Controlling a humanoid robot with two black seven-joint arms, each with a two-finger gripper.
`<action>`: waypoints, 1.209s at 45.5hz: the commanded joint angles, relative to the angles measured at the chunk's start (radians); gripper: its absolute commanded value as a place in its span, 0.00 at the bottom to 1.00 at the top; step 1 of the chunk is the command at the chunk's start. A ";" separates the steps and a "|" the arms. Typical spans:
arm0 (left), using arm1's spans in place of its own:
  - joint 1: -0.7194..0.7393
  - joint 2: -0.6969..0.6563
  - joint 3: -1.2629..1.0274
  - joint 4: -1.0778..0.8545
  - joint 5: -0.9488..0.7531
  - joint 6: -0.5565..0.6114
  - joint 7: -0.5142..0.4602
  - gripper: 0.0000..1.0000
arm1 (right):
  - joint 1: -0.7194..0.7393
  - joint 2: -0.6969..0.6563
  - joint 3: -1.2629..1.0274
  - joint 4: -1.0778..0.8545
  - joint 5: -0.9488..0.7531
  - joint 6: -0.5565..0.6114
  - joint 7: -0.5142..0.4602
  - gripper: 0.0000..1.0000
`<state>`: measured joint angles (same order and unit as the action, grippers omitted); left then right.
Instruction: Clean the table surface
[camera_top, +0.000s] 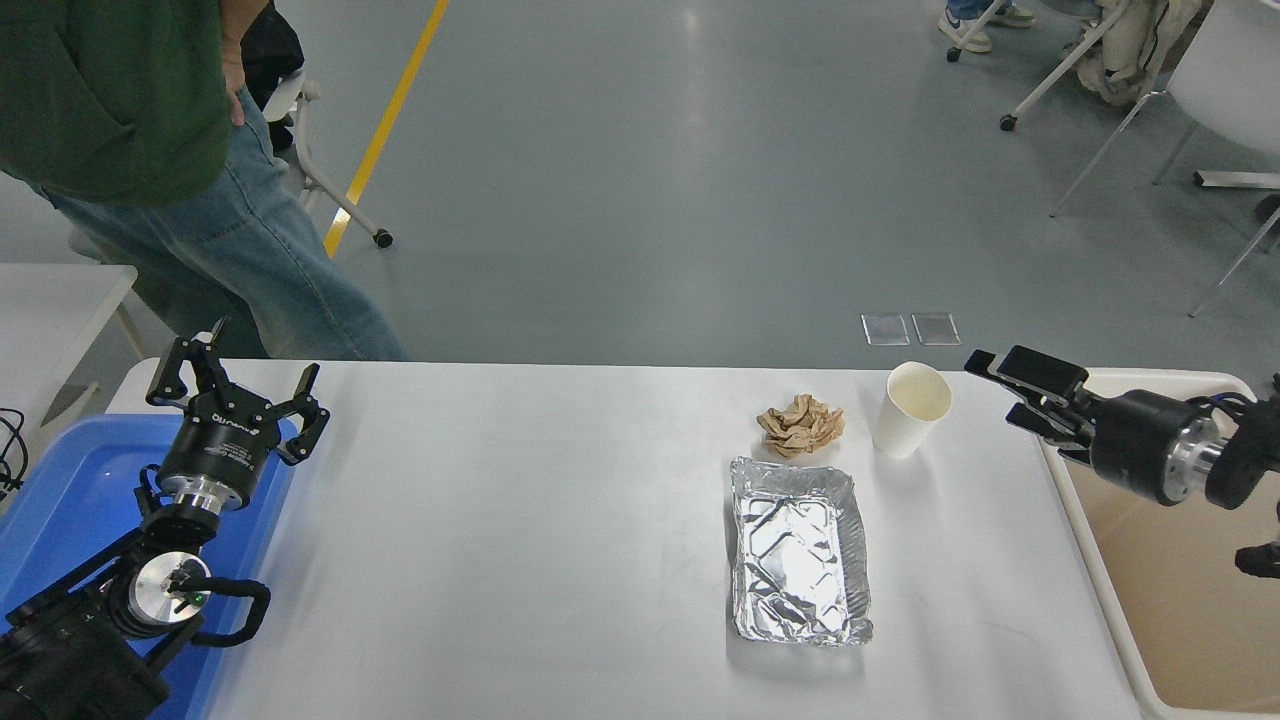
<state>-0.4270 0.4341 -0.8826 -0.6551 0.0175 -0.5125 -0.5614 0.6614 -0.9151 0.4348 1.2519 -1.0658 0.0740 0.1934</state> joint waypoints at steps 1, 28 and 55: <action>0.000 0.000 -0.001 0.000 0.001 -0.001 0.000 0.99 | 0.082 0.082 -0.157 -0.169 -0.072 -0.097 -0.009 0.99; 0.001 0.000 0.001 0.000 -0.001 -0.001 0.000 0.99 | 0.237 0.281 -0.412 -0.334 -0.014 -0.169 -0.032 0.99; -0.001 0.000 -0.001 0.000 -0.001 -0.006 0.000 0.99 | 0.296 0.456 -0.518 -0.560 -0.006 -0.234 -0.037 0.99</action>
<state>-0.4276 0.4341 -0.8829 -0.6550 0.0170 -0.5167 -0.5614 0.9395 -0.5230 -0.0596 0.7816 -1.0734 -0.1505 0.1575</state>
